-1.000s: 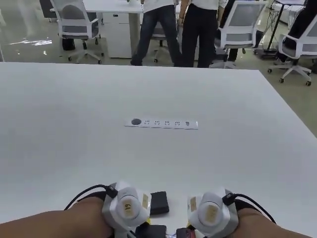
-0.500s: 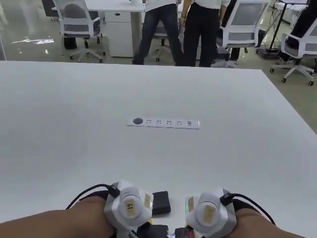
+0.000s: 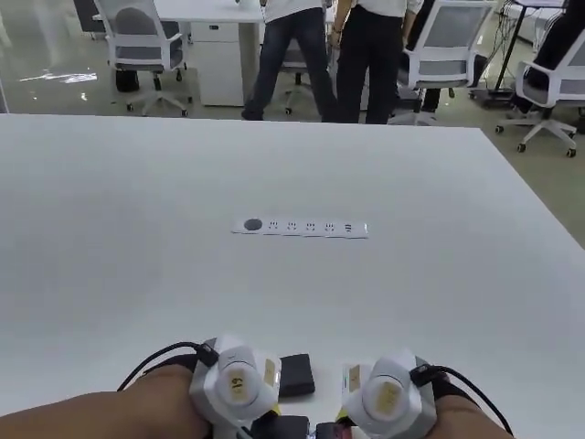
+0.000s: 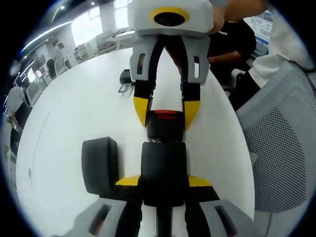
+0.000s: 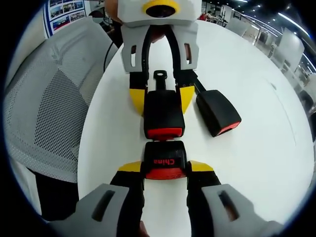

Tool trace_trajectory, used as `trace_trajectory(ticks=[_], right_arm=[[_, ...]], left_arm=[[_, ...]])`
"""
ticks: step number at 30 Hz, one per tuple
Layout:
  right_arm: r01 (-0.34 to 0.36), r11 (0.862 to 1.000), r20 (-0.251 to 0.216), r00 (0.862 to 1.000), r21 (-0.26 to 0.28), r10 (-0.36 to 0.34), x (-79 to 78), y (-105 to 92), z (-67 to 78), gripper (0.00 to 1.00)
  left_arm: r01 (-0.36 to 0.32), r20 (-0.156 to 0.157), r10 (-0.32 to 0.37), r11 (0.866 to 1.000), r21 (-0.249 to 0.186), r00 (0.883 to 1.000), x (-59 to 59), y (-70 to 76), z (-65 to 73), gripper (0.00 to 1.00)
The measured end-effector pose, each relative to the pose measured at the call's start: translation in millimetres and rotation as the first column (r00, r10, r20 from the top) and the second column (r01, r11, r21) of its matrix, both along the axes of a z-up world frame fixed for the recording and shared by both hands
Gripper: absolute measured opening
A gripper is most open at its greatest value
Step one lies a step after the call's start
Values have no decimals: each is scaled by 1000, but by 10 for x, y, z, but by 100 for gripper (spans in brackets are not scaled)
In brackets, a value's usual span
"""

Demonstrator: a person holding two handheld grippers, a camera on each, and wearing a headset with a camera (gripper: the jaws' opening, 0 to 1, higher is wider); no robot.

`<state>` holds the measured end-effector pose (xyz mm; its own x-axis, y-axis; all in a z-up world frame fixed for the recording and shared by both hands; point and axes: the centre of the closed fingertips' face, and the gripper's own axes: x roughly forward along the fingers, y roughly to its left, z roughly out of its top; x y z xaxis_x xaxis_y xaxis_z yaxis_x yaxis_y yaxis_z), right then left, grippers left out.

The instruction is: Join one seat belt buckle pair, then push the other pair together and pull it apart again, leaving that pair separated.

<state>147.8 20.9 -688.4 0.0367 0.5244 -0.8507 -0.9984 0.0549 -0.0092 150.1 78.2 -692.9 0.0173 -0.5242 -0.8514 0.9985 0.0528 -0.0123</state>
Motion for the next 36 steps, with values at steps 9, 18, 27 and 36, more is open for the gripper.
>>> trace_trajectory(ticks=[9, 18, 27, 36], right_arm=[[-5, 1000, 14, 1000, -5, 5, -23, -25, -70, 30], [-12, 1000, 5, 1000, 4, 12, -38, -42, -49, 30], [-25, 1000, 0, 1000, 3, 25, -71, -40, -41, 30], [-10, 1000, -6, 1000, -2, 10, -56, -50, -48, 30]], left_arm=[[-6, 3, 6, 1000, -1, 1000, 10, 21, 5, 32], [-4, 1, 4, 1000, 13, 1000, 4, 34, -15, 32], [-17, -1, 17, 1000, 17, 1000, -41, 14, 17, 33], [-30, -1, 30, 999, 13, 1000, -45, 14, -4, 33]])
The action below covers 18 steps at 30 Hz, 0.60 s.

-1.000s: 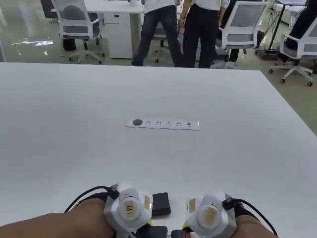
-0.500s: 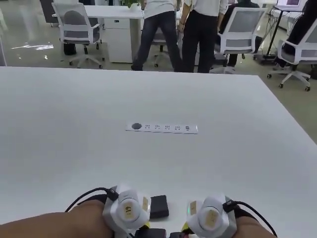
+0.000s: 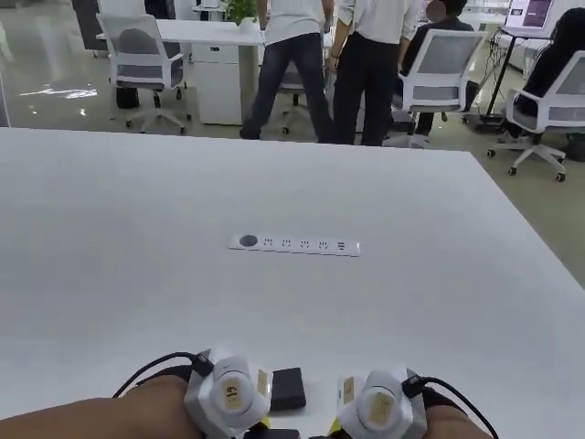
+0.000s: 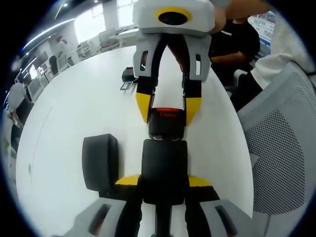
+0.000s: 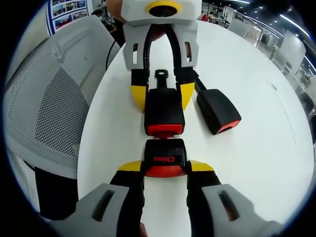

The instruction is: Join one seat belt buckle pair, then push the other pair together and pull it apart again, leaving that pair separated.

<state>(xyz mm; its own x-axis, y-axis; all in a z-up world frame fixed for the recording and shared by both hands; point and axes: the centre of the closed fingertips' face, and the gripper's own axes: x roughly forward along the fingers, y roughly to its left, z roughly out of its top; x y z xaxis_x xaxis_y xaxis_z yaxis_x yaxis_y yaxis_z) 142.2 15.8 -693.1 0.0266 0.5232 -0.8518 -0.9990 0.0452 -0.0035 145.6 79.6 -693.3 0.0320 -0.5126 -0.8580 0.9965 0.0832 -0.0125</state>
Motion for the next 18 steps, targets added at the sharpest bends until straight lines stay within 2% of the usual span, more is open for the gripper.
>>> trace_trajectory(ticks=[13, 18], right_arm=[[11, 1000, -13, 1000, 10, -11, 15, 3, -20, 31], [19, 1000, -13, 1000, 4, -19, 11, -3, -12, 32]], left_arm=[[-4, -11, 4, 1000, 2, 1000, -12, -12, 15, 33], [-4, -12, 4, 1000, 18, 1000, -4, -12, 14, 34]])
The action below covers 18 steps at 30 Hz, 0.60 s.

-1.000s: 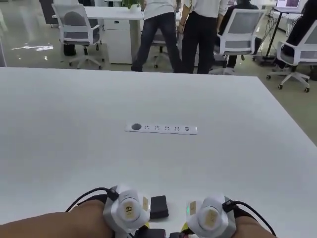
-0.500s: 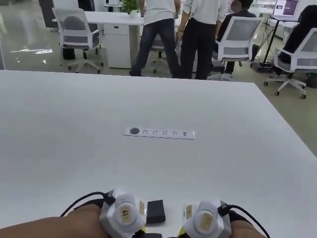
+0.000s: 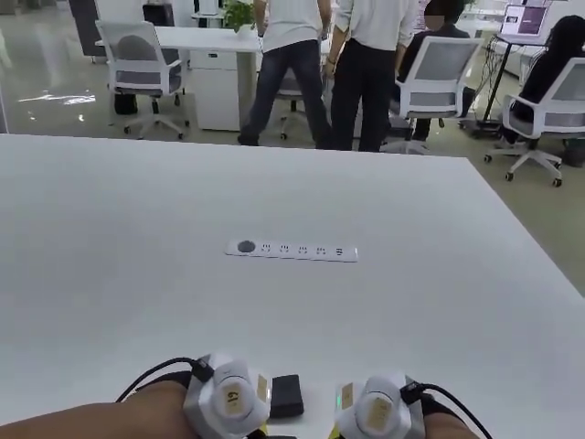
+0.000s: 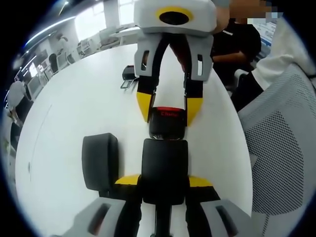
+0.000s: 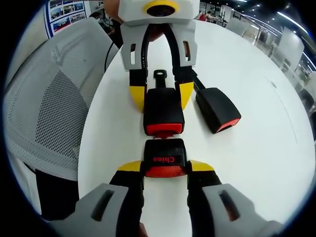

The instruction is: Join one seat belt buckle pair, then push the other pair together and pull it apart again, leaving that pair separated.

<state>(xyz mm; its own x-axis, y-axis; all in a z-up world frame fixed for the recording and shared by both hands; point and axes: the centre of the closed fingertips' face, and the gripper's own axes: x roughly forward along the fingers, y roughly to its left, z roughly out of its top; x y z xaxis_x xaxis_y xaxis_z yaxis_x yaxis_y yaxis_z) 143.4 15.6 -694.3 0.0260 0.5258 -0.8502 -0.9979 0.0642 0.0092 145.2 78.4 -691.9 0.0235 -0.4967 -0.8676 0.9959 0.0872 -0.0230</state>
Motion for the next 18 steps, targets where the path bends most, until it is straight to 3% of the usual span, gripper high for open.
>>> trace_trajectory(ticks=[7, 14, 18], right_arm=[[5, 1000, 3, 1000, -2, -5, 11, -5, -13, 32], [18, 1000, -12, 1000, -14, -18, 1, 11, 4, 33], [23, 1000, 2, 1000, -17, -23, 18, 7, 20, 34]], left_arm=[[-31, -5, 31, 1000, -2, 1000, 4, 3, -3, 35], [-56, -26, 57, 998, 30, 998, -9, 7, -2, 36], [-63, -23, 63, 998, 16, 998, 0, 13, 37, 37]])
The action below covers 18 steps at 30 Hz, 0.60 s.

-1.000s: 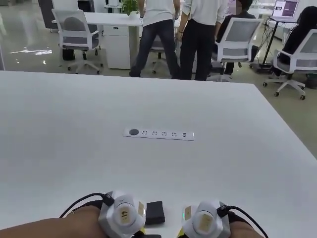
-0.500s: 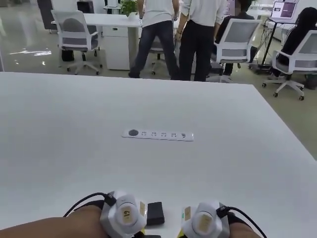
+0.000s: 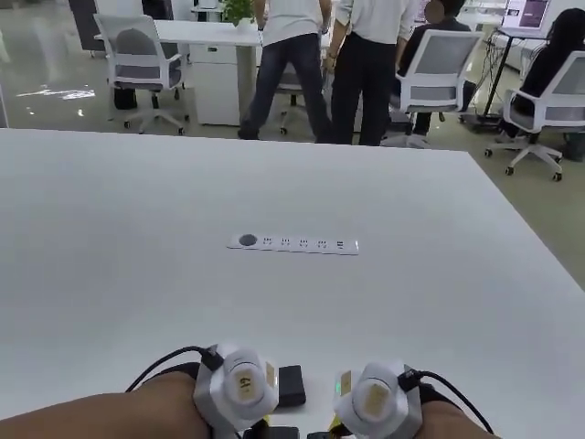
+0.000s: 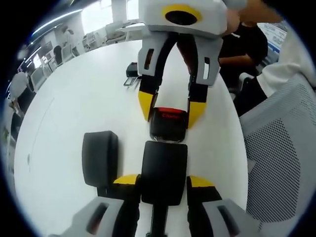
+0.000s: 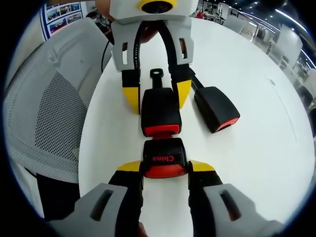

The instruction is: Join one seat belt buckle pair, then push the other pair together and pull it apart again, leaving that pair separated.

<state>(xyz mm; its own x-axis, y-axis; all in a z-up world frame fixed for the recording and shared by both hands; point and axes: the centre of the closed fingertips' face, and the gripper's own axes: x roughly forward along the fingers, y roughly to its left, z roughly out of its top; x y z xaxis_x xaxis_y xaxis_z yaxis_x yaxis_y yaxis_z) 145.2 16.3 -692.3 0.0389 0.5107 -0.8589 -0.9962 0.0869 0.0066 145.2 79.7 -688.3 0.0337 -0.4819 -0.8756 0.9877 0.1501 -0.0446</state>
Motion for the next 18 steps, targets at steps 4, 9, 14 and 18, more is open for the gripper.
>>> trace_trajectory(ticks=[4, 9, 14, 18], right_arm=[[-4, 1000, 15, 1000, 15, 3, -26, 35, 109, 33], [-12, 999, 31, 999, 40, 11, 0, 59, 216, 33], [-6, 999, 50, 999, 54, 4, 40, 17, 381, 33], [11, 999, 71, 997, 49, -15, 164, -111, 402, 34]], left_arm=[[-22, 24, 22, 999, -25, 999, 46, -6, 156, 37], [-31, 19, 32, 997, -67, 999, 114, 11, 264, 39], [-40, 31, 43, 996, -76, 999, 192, 23, 362, 39], [-49, 54, 53, 996, -80, 997, 346, 39, 376, 39]])
